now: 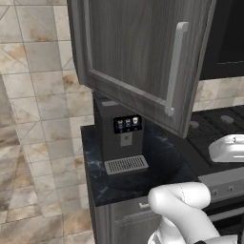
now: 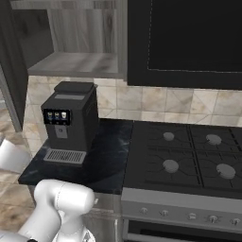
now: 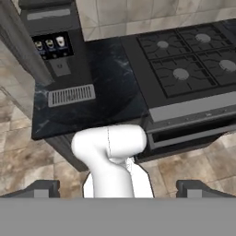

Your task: Close all open cabinet doors.

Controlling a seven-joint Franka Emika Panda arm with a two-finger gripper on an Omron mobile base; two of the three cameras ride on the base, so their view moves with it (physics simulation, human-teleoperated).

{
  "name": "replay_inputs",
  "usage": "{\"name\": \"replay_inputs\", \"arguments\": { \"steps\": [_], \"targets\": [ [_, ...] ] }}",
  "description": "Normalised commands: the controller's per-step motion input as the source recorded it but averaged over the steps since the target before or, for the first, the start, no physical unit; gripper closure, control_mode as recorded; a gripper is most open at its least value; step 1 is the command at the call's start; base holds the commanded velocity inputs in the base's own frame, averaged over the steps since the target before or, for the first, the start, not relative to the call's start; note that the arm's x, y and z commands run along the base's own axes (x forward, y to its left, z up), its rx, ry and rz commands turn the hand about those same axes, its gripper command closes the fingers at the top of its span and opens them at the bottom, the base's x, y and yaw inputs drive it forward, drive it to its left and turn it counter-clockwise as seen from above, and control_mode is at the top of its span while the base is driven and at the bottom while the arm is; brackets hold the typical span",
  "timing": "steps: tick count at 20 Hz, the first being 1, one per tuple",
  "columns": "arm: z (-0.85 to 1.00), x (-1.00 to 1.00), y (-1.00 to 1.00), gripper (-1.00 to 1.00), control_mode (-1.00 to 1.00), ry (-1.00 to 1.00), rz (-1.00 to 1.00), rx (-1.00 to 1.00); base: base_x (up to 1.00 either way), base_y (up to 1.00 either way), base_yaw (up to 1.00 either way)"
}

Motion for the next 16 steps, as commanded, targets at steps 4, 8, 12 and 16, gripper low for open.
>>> {"name": "replay_inputs", "arguments": {
  "steps": [4,8,12,16],
  "targets": [
    [0.0,-0.54,0.45,-1.0,-1.0,-0.24,0.0,-0.06,0.0,0.0,0.0],
    [0.0,-0.28,0.62,-1.0,-1.0,-0.23,0.0,-0.07,0.0,0.0,0.0],
    [0.03,-0.06,0.58,-1.0,-1.0,-0.26,0.0,-0.07,0.0,0.0,0.0],
    [0.09,0.0,0.56,-1.0,-1.0,-0.28,0.0,-0.05,0.0,0.0,0.0]
  ]
}}
